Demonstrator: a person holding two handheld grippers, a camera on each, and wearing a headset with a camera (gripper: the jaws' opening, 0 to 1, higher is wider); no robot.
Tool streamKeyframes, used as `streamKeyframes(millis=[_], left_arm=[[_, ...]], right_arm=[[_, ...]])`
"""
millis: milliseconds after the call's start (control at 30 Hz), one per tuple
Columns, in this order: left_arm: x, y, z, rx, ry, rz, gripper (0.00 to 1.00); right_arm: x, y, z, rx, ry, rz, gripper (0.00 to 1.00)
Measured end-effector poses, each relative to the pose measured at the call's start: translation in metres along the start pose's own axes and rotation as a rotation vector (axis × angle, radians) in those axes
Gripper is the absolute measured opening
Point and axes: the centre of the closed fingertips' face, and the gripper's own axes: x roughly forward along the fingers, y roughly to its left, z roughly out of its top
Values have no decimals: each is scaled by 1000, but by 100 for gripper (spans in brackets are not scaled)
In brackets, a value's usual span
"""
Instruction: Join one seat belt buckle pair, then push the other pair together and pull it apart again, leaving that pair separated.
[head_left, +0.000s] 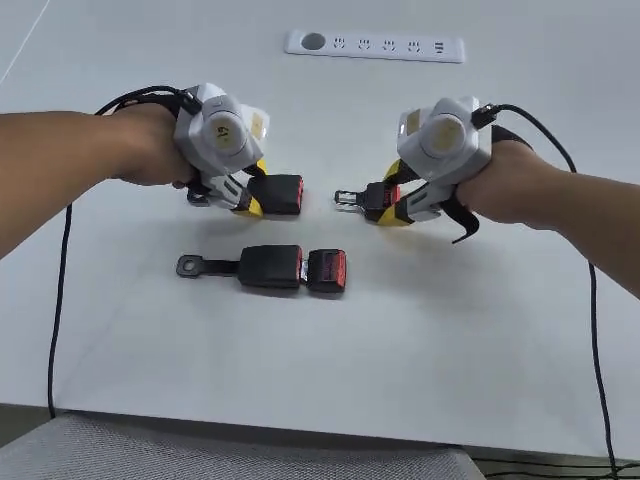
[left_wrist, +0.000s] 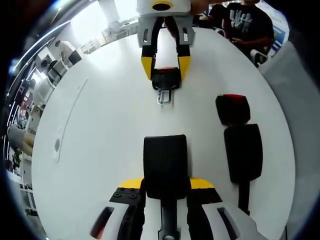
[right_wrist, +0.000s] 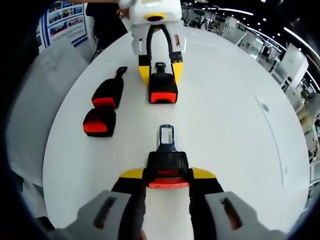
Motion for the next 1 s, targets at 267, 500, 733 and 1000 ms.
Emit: streamKeyframes(millis=[267,500,733,1000], left_arm=[[1,1,-1,-6,3,7,32],[2,1,-2,14,22,18,32],[-1,0,0,43,47,56,34],[-27,-6,-10,30,66,114,46]], right_arm=[[-18,-1,-40,-55,107,-7,33],[-17,0,-39,-22,128,4,34],[-19,-1,-39,3,151,-25,37],[-42,8,-37,55,109,-111,43]])
